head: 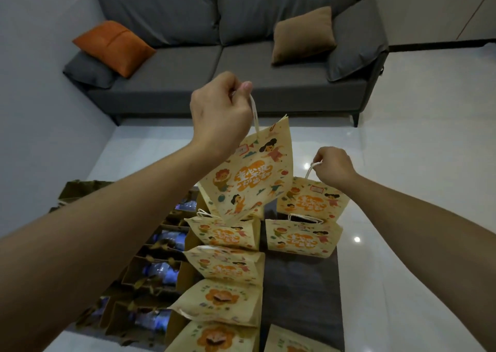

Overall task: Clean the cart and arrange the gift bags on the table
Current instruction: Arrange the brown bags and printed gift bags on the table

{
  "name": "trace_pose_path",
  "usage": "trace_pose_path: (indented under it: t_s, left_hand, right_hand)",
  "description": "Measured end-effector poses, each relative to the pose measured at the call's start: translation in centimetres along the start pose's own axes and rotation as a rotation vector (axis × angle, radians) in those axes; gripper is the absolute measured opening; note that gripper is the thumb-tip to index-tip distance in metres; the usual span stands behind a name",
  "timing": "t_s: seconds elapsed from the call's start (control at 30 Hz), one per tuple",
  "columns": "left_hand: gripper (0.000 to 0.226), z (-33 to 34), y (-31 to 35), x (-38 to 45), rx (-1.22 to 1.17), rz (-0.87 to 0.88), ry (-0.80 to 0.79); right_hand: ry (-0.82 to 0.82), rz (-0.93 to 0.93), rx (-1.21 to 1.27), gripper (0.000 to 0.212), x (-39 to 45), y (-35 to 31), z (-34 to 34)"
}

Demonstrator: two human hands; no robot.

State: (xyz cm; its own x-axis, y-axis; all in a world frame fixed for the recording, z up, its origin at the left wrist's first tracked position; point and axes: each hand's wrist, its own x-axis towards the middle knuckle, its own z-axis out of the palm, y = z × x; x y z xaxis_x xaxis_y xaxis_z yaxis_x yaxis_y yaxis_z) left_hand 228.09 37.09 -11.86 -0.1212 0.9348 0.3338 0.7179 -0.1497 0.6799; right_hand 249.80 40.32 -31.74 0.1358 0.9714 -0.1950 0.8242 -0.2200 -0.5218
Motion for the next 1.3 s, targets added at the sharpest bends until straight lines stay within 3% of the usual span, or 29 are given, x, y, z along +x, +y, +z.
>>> trace_pose_path:
  t_s: [0.47, 0.9, 1.17, 1.23, 1.3]
  left_hand:
    - [0.033, -1.1, -1.6, -1.0, 0.026, -0.059, 0.074]
    - [0.025, -3.6, -2.1, -1.2, 0.031, -0.041, 0.131]
    - [0.024, -3.9, -2.6, -1.7, 0.027, -0.037, 0.134]
    - [0.024, -3.8, -2.5, -2.1, 0.020, -0.025, 0.132]
    - [0.025, -3.8, -2.4, -2.3, 0.004, -0.018, 0.131]
  right_hand:
    - [-0.015, -0.040, 0.104, 0.017, 0.1, -1.8, 3.7]
    - [-0.001, -0.066, -0.088, 0.019, -0.3, -2.2, 4.2]
    - [-0.107, -0.134, -0.142, 0.029, -1.0, -2.4, 4.4]
    - [-0.025, -0.184, -0.086, 0.039, -2.6, -1.8, 4.0]
    - [0.159, -0.226, 0.005, 0.034, -5.0, -1.1, 4.1]
